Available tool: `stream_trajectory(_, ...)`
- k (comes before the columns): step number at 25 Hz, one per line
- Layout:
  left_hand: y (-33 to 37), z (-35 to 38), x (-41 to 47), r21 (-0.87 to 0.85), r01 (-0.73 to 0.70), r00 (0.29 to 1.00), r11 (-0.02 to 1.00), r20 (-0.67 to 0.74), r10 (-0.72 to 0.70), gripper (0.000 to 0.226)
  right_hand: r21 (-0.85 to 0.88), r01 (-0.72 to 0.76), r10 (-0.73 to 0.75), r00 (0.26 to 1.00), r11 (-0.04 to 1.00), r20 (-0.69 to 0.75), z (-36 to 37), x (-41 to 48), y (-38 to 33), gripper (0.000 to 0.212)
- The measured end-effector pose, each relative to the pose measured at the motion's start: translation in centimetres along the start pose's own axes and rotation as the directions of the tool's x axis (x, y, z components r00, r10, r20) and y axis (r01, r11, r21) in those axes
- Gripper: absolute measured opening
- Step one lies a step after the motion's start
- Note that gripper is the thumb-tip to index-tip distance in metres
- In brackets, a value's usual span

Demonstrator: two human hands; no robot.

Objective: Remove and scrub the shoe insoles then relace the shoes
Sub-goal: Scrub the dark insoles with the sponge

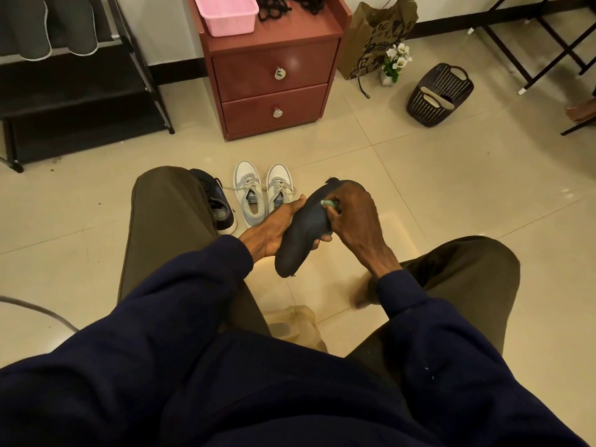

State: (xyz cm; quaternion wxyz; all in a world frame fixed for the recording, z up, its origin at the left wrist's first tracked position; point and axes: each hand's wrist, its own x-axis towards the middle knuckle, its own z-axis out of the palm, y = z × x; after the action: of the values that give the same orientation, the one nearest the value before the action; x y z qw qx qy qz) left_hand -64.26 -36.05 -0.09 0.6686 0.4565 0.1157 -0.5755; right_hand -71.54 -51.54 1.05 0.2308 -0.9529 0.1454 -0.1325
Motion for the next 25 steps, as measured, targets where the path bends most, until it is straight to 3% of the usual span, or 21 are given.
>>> stream_trajectory(3, 0.1, -0.1, 0.3, 0.052, -0.034, 0.994, 0.998, -0.1, 0.039, 0.038, 0.175, 0.157, -0.196, 0.951, 0.972, 0.24, 0.8, -1.3, -2.7, 0.008)
stream_trajectory(5, 0.2, -0.3, 0.5, 0.061, -0.053, 0.991, 0.997, -0.123, 0.06, 0.035, 0.159, 0.244, -0.282, 0.911, 0.957, 0.3, 0.9, -1.4, -3.4, 0.008)
stream_trajectory(8, 0.2, -0.1, 0.3, -0.013, -0.005, 1.0, 1.0, -0.017, 0.005, 0.045, -0.087, 0.132, -0.127, 0.99, 0.987, 0.062, 0.1, 0.2, -1.5, 0.005)
stream_trajectory(11, 0.0, -0.1, 0.2, 0.002, 0.016, 0.999, 1.0, 0.031, -0.016, 0.051, -0.059, 0.013, -0.016, 0.998, 0.998, -0.053, -0.1, 0.2, -0.1, 0.007)
stream_trajectory(14, 0.1, -0.4, 0.6, 0.055, -0.017, 0.998, 0.998, -0.064, 0.021, 0.039, 0.157, 0.154, -0.186, 0.958, 0.976, 0.219, 0.7, -1.0, -2.4, 0.008)
stream_trajectory(16, 0.1, -0.6, 0.8, 0.072, -0.035, 0.994, 0.997, -0.097, 0.042, 0.036, 0.137, 0.224, -0.256, 0.919, 0.965, 0.299, 0.9, -1.2, -2.9, 0.006)
stream_trajectory(19, 0.1, -0.1, 0.2, 0.007, -0.006, 1.0, 1.0, -0.024, 0.006, 0.044, -0.088, 0.086, -0.081, 0.995, 0.992, 0.059, 0.2, 0.1, -0.9, 0.006)
stream_trajectory(21, -0.1, -0.1, 0.3, 0.003, 0.001, 1.0, 1.0, 0.01, -0.001, 0.049, -0.118, -0.015, 0.011, 0.999, 0.993, -0.04, -0.3, 0.2, 0.0, 0.007)
stream_trajectory(23, 0.1, 0.0, 0.5, 0.003, -0.012, 0.999, 1.0, -0.038, 0.012, 0.05, 0.01, 0.062, -0.063, 0.994, 0.998, 0.084, -0.1, -0.2, -1.0, 0.005)
stream_trajectory(25, 0.1, -0.4, 1.1, 0.025, -0.065, 0.99, 0.998, -0.121, 0.068, 0.054, 0.094, 0.167, -0.188, 0.933, 0.981, 0.305, 0.3, -1.2, -2.7, 0.002)
